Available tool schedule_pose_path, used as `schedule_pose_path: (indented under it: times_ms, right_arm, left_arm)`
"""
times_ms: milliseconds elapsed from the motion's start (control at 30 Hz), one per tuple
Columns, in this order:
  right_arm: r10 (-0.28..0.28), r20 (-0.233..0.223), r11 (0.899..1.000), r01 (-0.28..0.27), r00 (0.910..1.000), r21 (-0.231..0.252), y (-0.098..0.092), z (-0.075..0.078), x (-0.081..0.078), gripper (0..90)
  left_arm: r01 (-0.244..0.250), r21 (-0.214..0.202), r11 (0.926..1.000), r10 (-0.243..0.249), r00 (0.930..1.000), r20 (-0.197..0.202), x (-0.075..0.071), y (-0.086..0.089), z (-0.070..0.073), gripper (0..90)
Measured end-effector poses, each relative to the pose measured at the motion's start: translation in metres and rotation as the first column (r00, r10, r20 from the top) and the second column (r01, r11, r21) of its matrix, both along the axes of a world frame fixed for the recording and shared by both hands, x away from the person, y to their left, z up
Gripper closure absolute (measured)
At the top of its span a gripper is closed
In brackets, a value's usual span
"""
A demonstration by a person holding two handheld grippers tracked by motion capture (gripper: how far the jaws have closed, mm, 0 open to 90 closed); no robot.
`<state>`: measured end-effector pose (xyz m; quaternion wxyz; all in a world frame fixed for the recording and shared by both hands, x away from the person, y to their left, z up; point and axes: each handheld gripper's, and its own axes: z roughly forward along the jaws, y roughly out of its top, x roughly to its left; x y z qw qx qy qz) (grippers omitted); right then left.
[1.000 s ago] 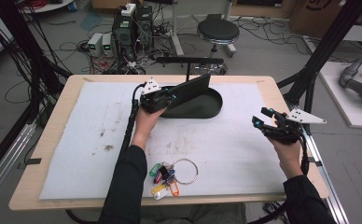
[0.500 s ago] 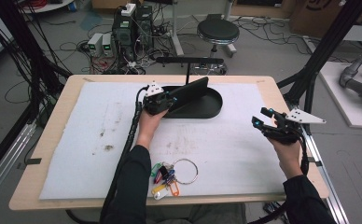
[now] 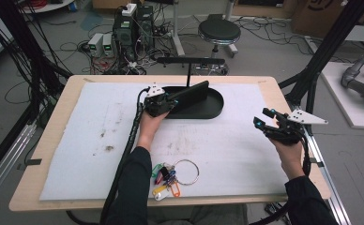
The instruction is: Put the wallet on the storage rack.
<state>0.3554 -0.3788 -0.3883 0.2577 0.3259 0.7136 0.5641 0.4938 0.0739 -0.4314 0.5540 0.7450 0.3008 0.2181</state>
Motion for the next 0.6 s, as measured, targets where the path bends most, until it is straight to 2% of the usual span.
schedule_pose_path:
  times_ms: [133,200,300,367,400,500,600]
  right_arm:
    - [0.0,0.003,1.0,0.0,1.0,-0.001,0.0,0.0,0.0,39.4]
    - [-0.001,0.003,1.0,0.001,1.0,-0.002,0.0,0.0,0.0,39.4]
    - [-0.003,0.003,1.0,0.003,1.0,-0.001,0.0,0.0,0.0,39.4]
    - [-0.002,0.005,1.0,0.002,1.0,-0.002,0.0,0.0,0.0,39.4]
    - [-0.003,0.002,1.0,0.003,1.0,0.0,0.0,0.0,0.0,39.4]
    - [-0.004,0.001,1.0,0.004,1.0,-0.001,0.0,0.0,0.0,39.4]
    - [-0.005,0.006,1.0,0.005,1.0,-0.005,0.0,0.0,0.0,39.4]
  left_arm:
    - [-0.013,0.009,0.9999,0.013,0.9999,-0.002,-0.001,0.001,0.002,55.6]
    - [-0.027,0.016,0.9995,0.028,0.9993,-0.025,-0.002,0.002,0.004,45.4]
    - [-0.032,0.036,0.9989,0.033,0.9988,-0.036,-0.004,0.002,0.006,36.5]
    - [-0.03,0.048,0.9984,0.032,0.9984,-0.045,-0.006,0.002,0.009,34.1]
    - [-0.027,0.07,0.9972,0.03,0.9986,-0.044,-0.01,0.001,0.014,32.4]
    - [-0.024,0.083,0.9962,0.027,0.999,-0.035,-0.015,0.0,0.018,30.2]
    - [-0.007,0.098,0.9952,0.011,0.999,-0.042,-0.021,0.001,0.027,27.2]
